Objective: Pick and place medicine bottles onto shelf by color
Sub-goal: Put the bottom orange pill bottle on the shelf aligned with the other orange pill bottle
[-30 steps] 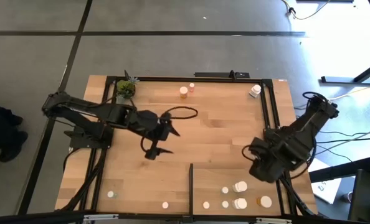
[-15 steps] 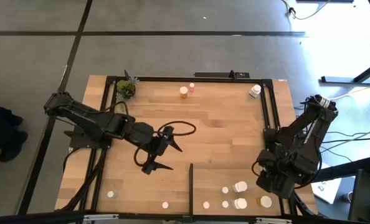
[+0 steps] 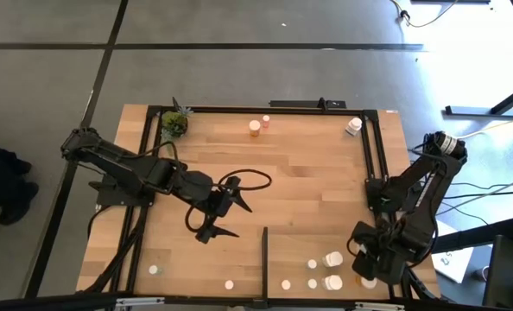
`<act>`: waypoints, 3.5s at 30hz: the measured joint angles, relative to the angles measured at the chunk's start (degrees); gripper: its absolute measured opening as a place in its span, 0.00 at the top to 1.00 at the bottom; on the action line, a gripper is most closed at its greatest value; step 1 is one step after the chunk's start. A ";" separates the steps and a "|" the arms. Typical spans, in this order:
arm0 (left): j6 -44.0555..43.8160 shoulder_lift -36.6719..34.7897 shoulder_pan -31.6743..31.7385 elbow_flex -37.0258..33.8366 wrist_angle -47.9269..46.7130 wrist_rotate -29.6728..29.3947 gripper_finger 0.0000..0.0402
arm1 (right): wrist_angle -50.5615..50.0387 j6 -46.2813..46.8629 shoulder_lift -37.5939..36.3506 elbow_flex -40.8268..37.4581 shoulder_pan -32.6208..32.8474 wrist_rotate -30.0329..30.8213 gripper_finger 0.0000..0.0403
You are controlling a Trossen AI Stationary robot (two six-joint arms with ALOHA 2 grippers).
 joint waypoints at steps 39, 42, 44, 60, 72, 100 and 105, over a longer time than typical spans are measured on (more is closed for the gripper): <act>0.02 0.00 0.02 0.00 0.02 -0.07 0.15 | 7.58 2.57 0.00 -5.03 3.11 -0.38 0.45; 0.03 0.00 0.02 0.00 0.02 -0.07 0.15 | 7.53 2.47 0.00 -5.03 3.11 -0.39 0.45; 0.04 0.00 0.02 0.00 0.01 -0.07 0.15 | 7.51 2.47 0.00 -5.03 3.11 -0.37 0.45; 4.65 -0.07 -0.45 0.00 -0.73 0.17 0.15 | 7.44 -0.67 0.00 -5.03 3.11 4.31 0.45; 4.63 -0.07 -0.42 0.00 -1.53 0.17 0.15 | 7.44 -3.47 0.00 -5.03 3.16 3.10 0.45; 2.73 -0.07 -0.42 0.00 -1.73 -0.46 0.15 | 7.09 -3.56 0.02 -5.03 3.16 2.67 0.45; 2.73 -0.07 -0.42 0.00 -1.73 -0.48 0.15 | 7.09 -3.56 0.02 -5.03 3.16 2.66 0.45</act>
